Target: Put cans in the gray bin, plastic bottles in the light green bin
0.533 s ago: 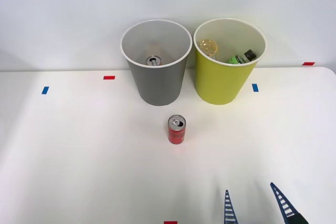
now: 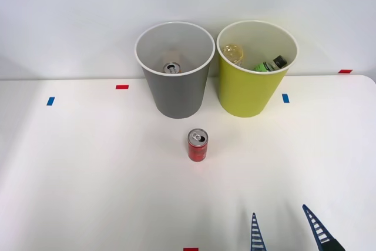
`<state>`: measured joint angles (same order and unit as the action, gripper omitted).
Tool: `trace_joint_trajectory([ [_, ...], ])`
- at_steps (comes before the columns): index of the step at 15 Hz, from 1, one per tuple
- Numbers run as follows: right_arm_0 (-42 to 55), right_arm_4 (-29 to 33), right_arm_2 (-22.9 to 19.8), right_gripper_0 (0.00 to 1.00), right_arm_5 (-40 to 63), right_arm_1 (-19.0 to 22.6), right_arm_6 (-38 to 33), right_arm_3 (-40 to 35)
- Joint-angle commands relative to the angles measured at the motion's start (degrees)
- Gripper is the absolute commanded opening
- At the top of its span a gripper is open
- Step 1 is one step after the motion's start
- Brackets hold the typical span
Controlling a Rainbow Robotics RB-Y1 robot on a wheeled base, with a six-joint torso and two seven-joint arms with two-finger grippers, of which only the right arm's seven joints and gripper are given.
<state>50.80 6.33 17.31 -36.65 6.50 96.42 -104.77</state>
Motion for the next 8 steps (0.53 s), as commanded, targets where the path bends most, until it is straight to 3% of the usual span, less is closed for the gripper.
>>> trace_joint_trajectory([
  [1,0.0,0.0,0.0,1.0,0.0,0.0,0.0,0.0],
  [8,0.0,0.0,0.0,1.0,0.0,0.0,0.0,0.0],
])
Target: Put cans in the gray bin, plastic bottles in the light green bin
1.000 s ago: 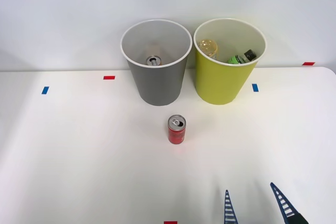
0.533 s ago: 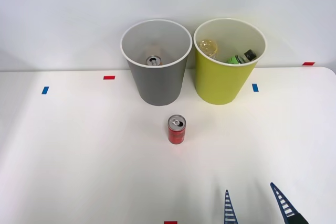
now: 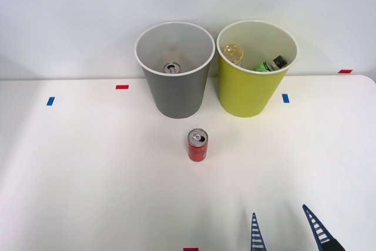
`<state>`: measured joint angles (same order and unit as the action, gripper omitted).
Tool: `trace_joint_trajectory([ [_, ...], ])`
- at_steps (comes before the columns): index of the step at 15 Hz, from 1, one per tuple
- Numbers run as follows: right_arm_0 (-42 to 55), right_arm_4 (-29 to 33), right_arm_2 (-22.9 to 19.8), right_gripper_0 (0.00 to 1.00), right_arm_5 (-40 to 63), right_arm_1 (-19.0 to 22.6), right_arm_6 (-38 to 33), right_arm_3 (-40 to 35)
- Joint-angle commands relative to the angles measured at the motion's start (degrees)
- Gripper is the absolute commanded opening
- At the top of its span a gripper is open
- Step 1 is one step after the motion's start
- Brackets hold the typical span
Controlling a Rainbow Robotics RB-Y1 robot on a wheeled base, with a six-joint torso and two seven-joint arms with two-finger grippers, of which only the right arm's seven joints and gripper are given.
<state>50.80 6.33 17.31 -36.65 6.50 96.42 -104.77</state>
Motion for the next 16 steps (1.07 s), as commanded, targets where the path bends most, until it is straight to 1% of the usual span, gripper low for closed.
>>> trace_joint_trajectory([
  [1,0.0,0.0,0.0,1.0,0.0,0.0,0.0,0.0],
  [16,0.0,0.0,0.0,1.0,0.0,0.0,0.0,0.0],
])
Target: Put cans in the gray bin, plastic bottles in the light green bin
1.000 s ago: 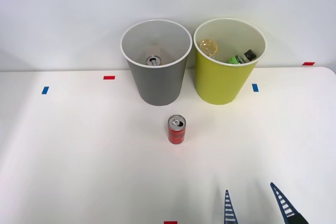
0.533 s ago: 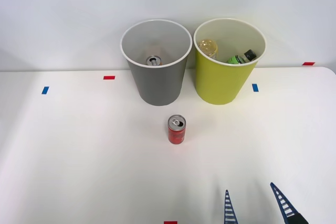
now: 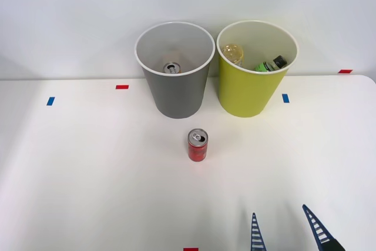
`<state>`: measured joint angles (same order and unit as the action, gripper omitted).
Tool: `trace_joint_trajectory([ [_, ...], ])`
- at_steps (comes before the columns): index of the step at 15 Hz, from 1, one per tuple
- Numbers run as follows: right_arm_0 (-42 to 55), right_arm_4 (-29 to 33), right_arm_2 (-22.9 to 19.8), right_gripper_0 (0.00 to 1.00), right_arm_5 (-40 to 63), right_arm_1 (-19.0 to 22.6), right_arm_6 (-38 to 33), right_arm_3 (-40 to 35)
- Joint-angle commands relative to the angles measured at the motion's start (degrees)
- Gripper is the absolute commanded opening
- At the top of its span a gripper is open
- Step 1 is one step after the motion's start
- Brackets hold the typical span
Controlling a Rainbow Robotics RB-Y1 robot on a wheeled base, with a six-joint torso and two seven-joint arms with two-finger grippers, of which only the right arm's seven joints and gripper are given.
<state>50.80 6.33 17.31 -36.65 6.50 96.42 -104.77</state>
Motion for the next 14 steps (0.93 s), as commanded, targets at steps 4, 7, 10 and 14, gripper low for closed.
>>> trace_joint_trajectory([
  [4,0.0,0.0,0.0,1.0,0.0,0.0,0.0,0.0],
  [7,0.0,0.0,0.0,1.0,0.0,0.0,0.0,0.0],
  [10,0.0,0.0,0.0,1.0,0.0,0.0,0.0,0.0],
  [14,0.0,0.0,0.0,1.0,0.0,0.0,0.0,0.0],
])
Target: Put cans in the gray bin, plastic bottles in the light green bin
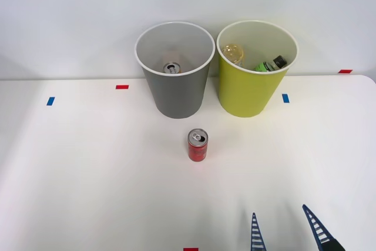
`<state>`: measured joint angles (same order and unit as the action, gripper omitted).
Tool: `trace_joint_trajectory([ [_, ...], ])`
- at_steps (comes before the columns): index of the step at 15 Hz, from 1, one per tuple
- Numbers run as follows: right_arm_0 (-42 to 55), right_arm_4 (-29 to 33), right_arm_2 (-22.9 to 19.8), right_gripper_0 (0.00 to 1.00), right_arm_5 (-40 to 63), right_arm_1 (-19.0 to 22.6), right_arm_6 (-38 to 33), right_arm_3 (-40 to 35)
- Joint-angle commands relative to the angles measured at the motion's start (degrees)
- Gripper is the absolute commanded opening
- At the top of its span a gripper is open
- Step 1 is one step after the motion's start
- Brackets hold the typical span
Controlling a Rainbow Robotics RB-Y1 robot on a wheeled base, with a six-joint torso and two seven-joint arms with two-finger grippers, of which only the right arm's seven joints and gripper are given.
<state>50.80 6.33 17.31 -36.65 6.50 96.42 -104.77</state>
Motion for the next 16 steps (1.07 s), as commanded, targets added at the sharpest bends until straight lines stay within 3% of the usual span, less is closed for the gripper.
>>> trace_joint_trajectory([
  [1,0.0,0.0,0.0,1.0,0.0,0.0,0.0,0.0],
  [16,0.0,0.0,0.0,1.0,0.0,0.0,0.0,0.0],
])
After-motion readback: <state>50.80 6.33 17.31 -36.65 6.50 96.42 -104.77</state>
